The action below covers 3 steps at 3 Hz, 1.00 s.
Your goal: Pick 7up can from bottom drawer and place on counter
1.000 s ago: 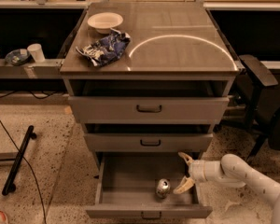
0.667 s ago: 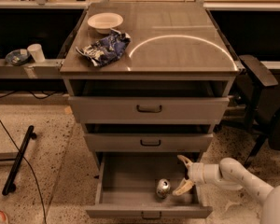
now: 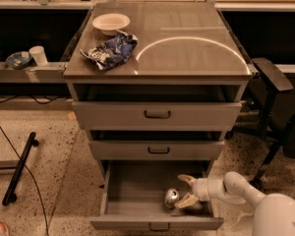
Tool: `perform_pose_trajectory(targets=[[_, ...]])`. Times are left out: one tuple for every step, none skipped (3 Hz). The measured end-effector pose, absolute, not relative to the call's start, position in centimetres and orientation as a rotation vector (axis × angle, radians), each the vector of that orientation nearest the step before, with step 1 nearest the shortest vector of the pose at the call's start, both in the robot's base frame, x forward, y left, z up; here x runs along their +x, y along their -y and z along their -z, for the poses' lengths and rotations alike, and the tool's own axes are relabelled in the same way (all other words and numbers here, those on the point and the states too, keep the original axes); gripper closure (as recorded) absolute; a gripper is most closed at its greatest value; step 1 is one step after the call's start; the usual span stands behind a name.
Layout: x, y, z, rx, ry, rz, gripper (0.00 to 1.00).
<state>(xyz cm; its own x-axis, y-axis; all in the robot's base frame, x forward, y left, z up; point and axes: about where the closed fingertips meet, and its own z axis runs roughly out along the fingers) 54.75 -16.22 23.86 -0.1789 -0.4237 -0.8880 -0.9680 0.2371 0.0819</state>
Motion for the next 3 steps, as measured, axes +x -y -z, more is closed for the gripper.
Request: perform_pose_trajectory(targets=[[54.9,15.7,-22.6,-1.299,-1.742,-0.913,0.32],[55.3,15.4,-21.8,-1.299,-1.744,-0.931,0.32],[55.4,15.2,-20.7,-1.299,-1.753,-0.951,0.30]])
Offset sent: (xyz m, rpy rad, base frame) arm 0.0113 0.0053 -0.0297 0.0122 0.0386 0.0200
